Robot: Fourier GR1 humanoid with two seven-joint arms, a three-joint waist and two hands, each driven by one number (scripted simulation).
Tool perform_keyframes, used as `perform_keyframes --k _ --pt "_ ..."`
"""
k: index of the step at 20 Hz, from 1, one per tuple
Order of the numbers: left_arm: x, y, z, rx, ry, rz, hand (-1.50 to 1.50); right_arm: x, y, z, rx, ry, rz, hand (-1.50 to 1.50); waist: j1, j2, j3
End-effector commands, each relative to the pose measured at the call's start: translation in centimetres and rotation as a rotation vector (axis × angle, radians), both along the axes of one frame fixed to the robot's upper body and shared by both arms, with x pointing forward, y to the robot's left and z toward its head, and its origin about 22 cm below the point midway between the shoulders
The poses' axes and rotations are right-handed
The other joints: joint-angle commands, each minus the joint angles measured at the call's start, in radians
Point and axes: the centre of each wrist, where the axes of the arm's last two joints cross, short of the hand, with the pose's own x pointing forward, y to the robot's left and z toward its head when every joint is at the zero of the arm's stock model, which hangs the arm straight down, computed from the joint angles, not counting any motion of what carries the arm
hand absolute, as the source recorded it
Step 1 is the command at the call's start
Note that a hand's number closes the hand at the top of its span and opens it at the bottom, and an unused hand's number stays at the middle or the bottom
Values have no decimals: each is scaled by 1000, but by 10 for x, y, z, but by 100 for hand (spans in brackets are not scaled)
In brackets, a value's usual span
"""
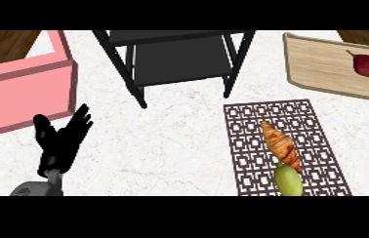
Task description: Pick the croissant from the placemat and place it in the tiered shelf
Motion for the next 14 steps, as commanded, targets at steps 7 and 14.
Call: perform_keyframes --k 7,14 --pt "0 -8 2 -3 37 3 0 -31 101 30 -255 124 65 -150 -13 -3 -5" --pt "-3 3 4 -7 42 -10 0 -37 148 33 -318 106 -128 -150 14 4 -3"
